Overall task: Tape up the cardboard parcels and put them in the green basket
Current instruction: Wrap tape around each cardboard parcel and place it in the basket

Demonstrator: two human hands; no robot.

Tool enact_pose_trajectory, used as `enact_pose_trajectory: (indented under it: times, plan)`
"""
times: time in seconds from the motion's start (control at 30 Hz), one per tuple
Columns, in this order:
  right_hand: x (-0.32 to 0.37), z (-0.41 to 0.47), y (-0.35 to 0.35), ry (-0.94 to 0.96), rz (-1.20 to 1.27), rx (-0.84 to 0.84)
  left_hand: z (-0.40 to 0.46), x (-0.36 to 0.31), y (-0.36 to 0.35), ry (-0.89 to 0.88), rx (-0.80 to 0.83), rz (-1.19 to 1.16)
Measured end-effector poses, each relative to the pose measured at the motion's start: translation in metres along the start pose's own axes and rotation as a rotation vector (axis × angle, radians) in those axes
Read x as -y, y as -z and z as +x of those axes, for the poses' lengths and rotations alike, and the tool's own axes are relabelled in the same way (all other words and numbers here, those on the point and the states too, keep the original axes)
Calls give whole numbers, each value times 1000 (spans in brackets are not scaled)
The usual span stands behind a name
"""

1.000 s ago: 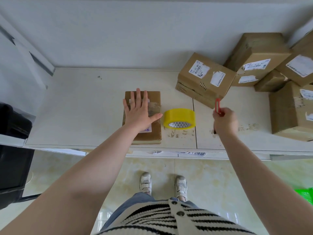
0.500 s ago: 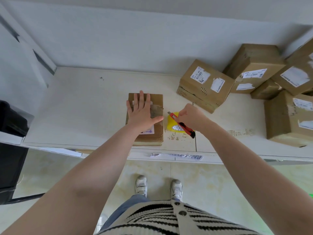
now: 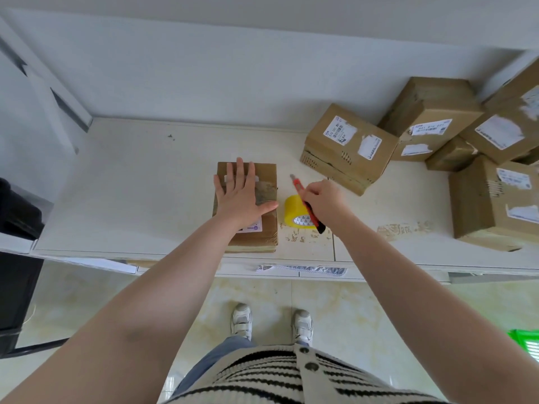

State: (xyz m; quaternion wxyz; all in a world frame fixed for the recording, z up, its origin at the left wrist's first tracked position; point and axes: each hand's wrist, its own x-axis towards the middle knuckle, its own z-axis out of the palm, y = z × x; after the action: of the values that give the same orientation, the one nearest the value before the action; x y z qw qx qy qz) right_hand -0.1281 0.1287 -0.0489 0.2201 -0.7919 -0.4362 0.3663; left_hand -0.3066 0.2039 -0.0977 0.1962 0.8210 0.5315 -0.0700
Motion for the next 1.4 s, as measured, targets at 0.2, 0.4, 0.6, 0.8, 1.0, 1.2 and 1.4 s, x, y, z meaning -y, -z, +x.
enact_pose_trajectory:
  times: [0.2, 0.4, 0.6, 0.8, 1.0, 1.2, 1.4]
  plan:
    - [-71, -1, 18, -224, 379, -303, 2, 1, -3, -5, -9, -2]
    - [-123, 6, 17, -360, -109, -179, 3, 2, -4, -5, 0, 1]
    - [-34, 33, 17, 208, -207, -42, 3, 2, -4, -3, -2, 1]
    - [13, 47, 2, 180, -502, 516, 3, 2, -4, 5, -5, 6]
    - [10, 47, 5, 165, -421, 547, 4, 3, -5, -9, -15, 9]
    - [4, 37, 2, 137, -303, 446, 5, 2, -5, 0, -18, 4]
    - [-21, -2, 35, 58, -16, 321, -6, -7, 0, -21, -76, 72]
